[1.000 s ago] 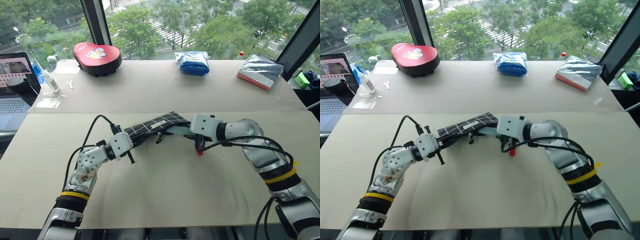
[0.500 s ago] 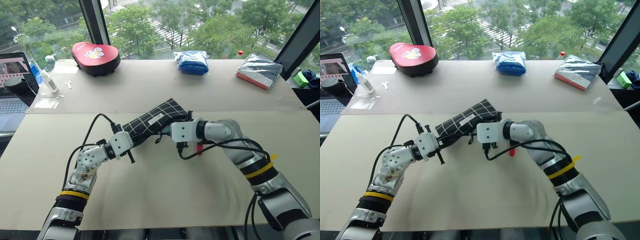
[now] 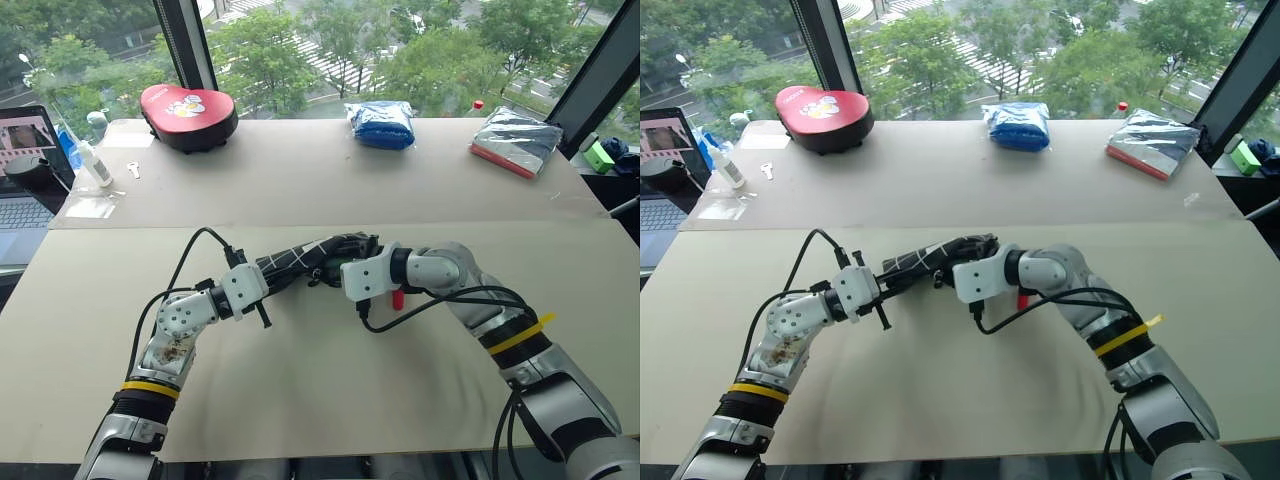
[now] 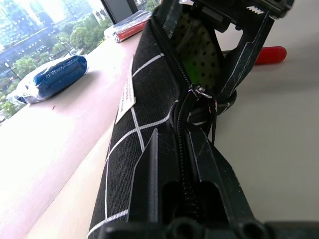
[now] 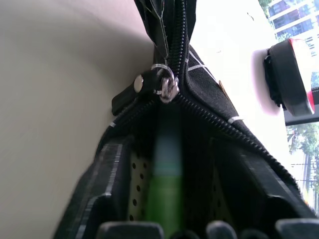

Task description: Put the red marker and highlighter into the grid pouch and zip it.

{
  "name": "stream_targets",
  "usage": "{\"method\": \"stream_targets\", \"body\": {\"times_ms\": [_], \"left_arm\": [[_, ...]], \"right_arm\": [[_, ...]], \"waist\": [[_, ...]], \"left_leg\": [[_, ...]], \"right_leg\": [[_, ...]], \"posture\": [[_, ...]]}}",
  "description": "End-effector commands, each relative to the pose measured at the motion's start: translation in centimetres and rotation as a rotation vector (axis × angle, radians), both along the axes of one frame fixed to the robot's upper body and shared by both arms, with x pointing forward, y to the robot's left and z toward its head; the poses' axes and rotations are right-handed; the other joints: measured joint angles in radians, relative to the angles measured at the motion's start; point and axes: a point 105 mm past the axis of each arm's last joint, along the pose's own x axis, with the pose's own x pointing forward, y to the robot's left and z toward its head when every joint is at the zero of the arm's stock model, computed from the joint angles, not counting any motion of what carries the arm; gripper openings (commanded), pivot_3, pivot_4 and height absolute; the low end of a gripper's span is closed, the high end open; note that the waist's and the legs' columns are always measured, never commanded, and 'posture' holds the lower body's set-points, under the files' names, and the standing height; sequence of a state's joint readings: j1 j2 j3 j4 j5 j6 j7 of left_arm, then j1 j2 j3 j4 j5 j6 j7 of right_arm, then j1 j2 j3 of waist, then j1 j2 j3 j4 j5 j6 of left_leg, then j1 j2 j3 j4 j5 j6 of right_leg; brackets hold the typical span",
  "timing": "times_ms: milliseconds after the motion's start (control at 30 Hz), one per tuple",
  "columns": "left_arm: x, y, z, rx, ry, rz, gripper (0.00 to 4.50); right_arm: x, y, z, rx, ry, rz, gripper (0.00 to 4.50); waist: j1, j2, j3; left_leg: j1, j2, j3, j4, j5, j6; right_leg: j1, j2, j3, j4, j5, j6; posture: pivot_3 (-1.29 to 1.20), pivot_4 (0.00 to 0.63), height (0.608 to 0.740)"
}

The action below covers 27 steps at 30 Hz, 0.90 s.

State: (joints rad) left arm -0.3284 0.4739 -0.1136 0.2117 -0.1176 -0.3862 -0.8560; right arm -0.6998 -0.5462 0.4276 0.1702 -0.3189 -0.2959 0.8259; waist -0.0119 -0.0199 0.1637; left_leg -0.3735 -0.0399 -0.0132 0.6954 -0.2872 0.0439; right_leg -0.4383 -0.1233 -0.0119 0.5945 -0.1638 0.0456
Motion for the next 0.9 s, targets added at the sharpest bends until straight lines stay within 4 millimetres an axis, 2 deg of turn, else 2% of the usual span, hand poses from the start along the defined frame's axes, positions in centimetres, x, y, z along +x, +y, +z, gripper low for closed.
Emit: {"method": "stream_targets", "body": {"times_ms": [33, 133, 267, 367, 433, 600, 733, 900], "left_arm": [[0.2, -0.2, 1.7, -0.023, -0.055, -0.008, 0.0], [0.2, -0.2, 1.7, -0.021, -0.055, -0.01, 0.0], [0.1, -0.2, 1.6, -0.019, -0.055, -0.008, 0.0], [0.1, -0.1, 1.5, -0.017, -0.054, -0.004, 0.0], [0.0, 0.0, 1.4, -0.014, -0.052, -0.002, 0.0], [0.0, 0.3, 1.3, -0.013, -0.051, 0.005, 0.0], [0.1, 0.1, 1.2, -0.014, -0.048, 0.005, 0.0], [0.1, 0.0, 1.1, -0.02, -0.046, 0.004, 0.0]], "right_arm": [[0.6, -1.7, 3.8, 0.145, 0.007, -0.045, 3.24], [-0.7, -3.1, 4.1, 0.216, 0.16, -0.038, 3.24], [-2.9, -5.0, 5.8, 0.461, 0.545, -0.082, 3.24], [-6.1, -7.2, 6.1, 0.507, 0.802, -0.073, 3.24], [-6.1, -8.4, 5.8, 0.536, 0.822, -0.171, 3.24], [-2.9, -11.0, 3.8, 0.675, 0.789, -0.608, 3.24], [-2.7, -11.0, 2.1, 0.705, 0.807, -0.813, 3.24], [-2.2, -11.6, 1.6, 0.732, 0.744, -0.965, 3.24]], "waist": [[0.001, 0.0, 0.0], [0.001, 0.0, 0.0], [0.004, 0.0, 0.0], [0.008, 0.0, 0.0], [0.016, 0.0, 0.0], [0.015, 0.0, 0.0], [0.021, 0.0, 0.0], [0.024, 0.0, 0.0]], "left_leg": [[0.0, 0.0, 0.0, 0.0, 0.0, 0.0], [0.0, 0.0, 0.0, 0.0, -0.001, 0.002], [-0.001, 0.001, -0.001, 0.0, -0.002, 0.003], [-0.003, 0.001, -0.001, 0.0, -0.003, 0.004], [-0.003, 0.002, -0.002, 0.0, -0.003, 0.005], [-0.002, 0.002, 0.0, 0.0, -0.003, 0.005], [-0.003, 0.002, 0.0, 0.0, -0.002, 0.003], [-0.005, 0.0, -0.001, 0.001, -0.002, 0.003]], "right_leg": [[0.0, 0.0, 0.0, 0.0, 0.0, 0.0], [0.0, 0.0, 0.0, 0.0, 0.0, 0.0], [0.001, 0.0, 0.0, 0.0, 0.0, 0.0], [0.0, -0.001, 0.0, 0.0, 0.0, 0.0], [0.0, -0.001, -0.001, -0.001, 0.0, 0.0], [-0.001, -0.001, 0.0, -0.001, 0.0, 0.0], [-0.002, -0.002, 0.0, 0.0, 0.001, -0.001], [-0.003, -0.003, 0.0, 0.0, 0.001, -0.001]], "posture": [[0.0, 0.15, 0.74], [0.0, 0.15, 0.74], [0.0, 0.15, 0.74], [0.0, 0.15, 0.74], [0.0, 0.15, 0.74], [0.0, 0.15, 0.74], [0.0, 0.15, 0.74], [0.0, 0.15, 0.74]]}}
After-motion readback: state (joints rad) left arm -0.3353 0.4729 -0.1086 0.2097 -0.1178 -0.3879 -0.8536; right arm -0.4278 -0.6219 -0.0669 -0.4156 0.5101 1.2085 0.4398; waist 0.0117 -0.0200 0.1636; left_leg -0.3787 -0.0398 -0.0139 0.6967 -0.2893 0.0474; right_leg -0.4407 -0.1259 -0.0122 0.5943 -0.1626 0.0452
